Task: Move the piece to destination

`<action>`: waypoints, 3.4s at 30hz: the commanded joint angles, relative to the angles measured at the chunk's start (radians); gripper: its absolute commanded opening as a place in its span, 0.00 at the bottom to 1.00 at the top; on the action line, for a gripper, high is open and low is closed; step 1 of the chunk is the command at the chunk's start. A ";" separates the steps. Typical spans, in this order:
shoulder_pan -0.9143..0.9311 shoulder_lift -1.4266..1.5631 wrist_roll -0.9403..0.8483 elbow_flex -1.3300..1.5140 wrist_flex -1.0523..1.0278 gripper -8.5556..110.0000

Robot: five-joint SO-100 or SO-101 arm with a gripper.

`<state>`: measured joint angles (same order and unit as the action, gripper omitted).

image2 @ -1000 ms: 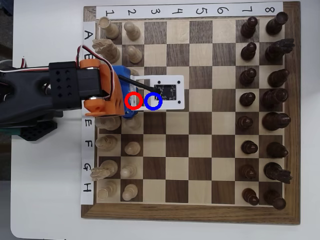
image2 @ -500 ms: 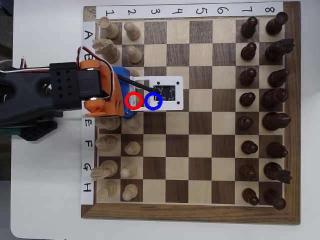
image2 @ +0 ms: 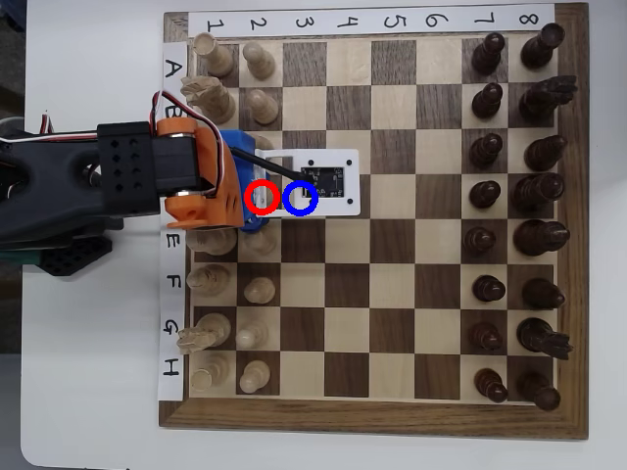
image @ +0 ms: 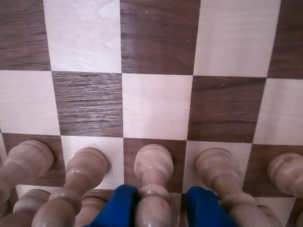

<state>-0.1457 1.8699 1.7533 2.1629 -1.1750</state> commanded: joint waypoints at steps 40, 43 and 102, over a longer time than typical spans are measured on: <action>0.043 0.104 0.354 -0.107 -0.044 0.07; 0.051 0.114 0.347 -0.138 -0.074 0.07; 0.034 0.006 0.347 -0.988 -0.529 0.07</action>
<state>-0.1166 1.8669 1.7533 1.3821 -1.7058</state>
